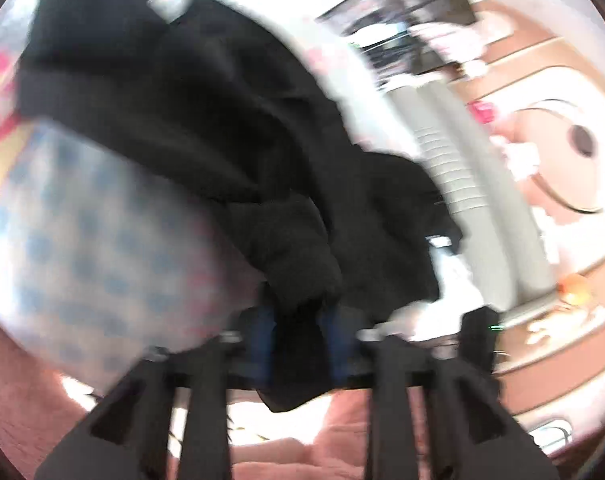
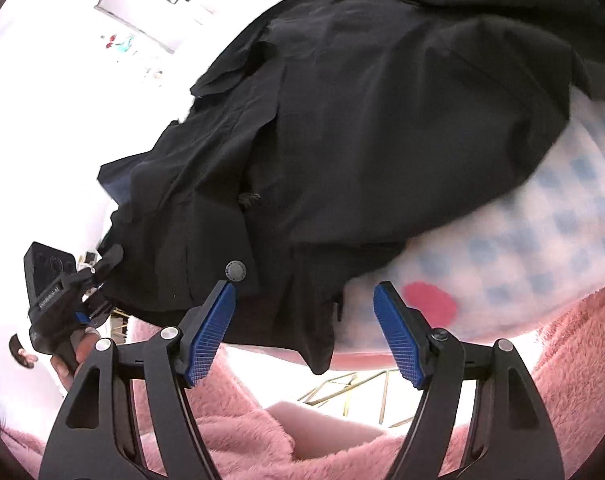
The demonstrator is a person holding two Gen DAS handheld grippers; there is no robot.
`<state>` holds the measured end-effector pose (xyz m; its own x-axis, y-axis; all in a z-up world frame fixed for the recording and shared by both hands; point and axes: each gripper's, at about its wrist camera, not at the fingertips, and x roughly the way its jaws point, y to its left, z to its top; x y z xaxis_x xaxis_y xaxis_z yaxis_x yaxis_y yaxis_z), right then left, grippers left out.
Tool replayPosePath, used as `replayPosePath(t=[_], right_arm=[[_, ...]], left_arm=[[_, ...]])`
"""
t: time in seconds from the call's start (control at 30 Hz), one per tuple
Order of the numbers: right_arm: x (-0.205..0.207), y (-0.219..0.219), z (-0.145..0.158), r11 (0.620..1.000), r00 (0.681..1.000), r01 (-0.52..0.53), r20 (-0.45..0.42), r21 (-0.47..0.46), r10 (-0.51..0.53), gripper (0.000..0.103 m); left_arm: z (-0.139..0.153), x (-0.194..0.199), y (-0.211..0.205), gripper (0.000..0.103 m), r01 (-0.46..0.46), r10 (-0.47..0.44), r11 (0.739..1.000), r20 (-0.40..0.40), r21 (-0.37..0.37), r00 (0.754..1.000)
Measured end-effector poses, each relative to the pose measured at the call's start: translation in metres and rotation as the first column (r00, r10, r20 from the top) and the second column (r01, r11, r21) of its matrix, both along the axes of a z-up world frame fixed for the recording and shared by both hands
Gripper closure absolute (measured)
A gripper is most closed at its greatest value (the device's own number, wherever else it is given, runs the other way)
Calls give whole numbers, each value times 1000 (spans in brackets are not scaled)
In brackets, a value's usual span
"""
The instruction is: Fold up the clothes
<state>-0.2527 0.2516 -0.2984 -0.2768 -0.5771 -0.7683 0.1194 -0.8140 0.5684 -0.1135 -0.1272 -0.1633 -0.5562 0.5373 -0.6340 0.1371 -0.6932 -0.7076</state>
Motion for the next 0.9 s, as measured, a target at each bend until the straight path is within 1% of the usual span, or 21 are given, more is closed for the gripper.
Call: replayPosePath(t=[0.03, 0.1, 0.13, 0.2, 0.23, 0.27, 0.3, 0.33, 0.37, 0.4, 0.43, 0.47, 0.53, 0.6, 0.67, 0.73, 0.77, 0.8, 0.83, 0.87, 0.9], right_arm=[[-3, -2, -6, 1000, 1000, 13, 15, 10, -13, 28], [-8, -4, -19, 999, 999, 14, 52, -43, -12, 24], [-10, -5, -25, 998, 998, 15, 70, -69, -10, 23], [-17, -15, -43, 991, 992, -14, 126, -133, 31, 22], [-21, -24, -54, 985, 985, -43, 160, -170, 70, 21], [-23, -34, -61, 980, 978, -78, 177, -181, 111, 24], [-20, -43, -60, 980, 976, -114, 165, -166, 141, 42], [-18, -51, -59, 978, 974, -148, 151, -149, 170, 60], [-13, -57, -48, 978, 977, -174, 104, -117, 186, 67], [-8, -63, -36, 977, 978, -197, 57, -85, 202, 78], [-1, -62, -15, 978, 980, -199, -5, -61, 199, 85], [5, -59, 2, 978, 979, -198, -62, -59, 194, 87], [15, -47, 38, 981, 969, -182, -179, -63, 168, 92], [20, -36, 55, 985, 962, -158, -233, -63, 139, 95], [19, -27, 41, 993, 975, -118, -192, -14, 113, 95], [13, -28, 3, 988, 994, -103, -34, 119, 107, 94], [17, -25, -4, 988, 995, -99, -5, 117, 101, 93], [22, -22, -10, 989, 995, -96, 25, 116, 94, 92], [26, -18, -17, 989, 995, -93, 53, 113, 87, 90], [30, -15, -11, 992, 995, -89, 44, 92, 85, 85], [33, -15, -3, 992, 996, -90, 21, 91, 89, 78]], left_arm=[[-13, -1, -2, 46, -12, 12, 1000, 39, -3, 999], [-38, -3, -5, 42, -33, 34, 999, 112, -9, 993], [-43, -5, -1, 42, -27, 27, 1000, 121, 1, 992], [-54, -10, 6, 45, -17, 14, 1000, 138, 21, 990], [-57, -12, 9, 56, -10, 7, 1000, 144, 24, 990], [-54, -13, 15, 68, 5, -5, 1000, 137, 2, 990], [-49, -13, 21, 72, 34, -34, 999, 126, -3, 991], [-41, -7, 27, 81, 52, -53, 999, 108, 15, 993], [-31, 0, 28, 93, 54, -57, 998, 76, 44, 995], [-21, 7, 29, 94, 56, -59, 996, 44, 72, 997], [-11, 14, 30, 95, 59, -61, 993, 12, 100, 998], [-2, 21, 32, 96, 65, -63, 991, -17, 120, 998], [9, 26, 41, 97, 94, -90, 991, -47, 94, 995], [1, 25, 50, 97, 134, -133, 985, -20, 104, 991], [-26, 21, 59, 97, 168, -176, 982, 97, 90, 980], [-44, 25, 64, 97, 203, -208, 978, 188, 47, 960], [-48, 28, 64, 91, 210, -213, 977, 212, 34, 954], [-44, 32, 57, 86, 198, -203, 979, 201, 44, 958], [-39, 35, 49, 64, 171, -177, 984, 178, 50, 968], [-33, 39, 39, 49, 144, -150, 988, 152, 52, 977], [-26, 42, 26, 49, 115, -118, 993, 116, 34, 986]])
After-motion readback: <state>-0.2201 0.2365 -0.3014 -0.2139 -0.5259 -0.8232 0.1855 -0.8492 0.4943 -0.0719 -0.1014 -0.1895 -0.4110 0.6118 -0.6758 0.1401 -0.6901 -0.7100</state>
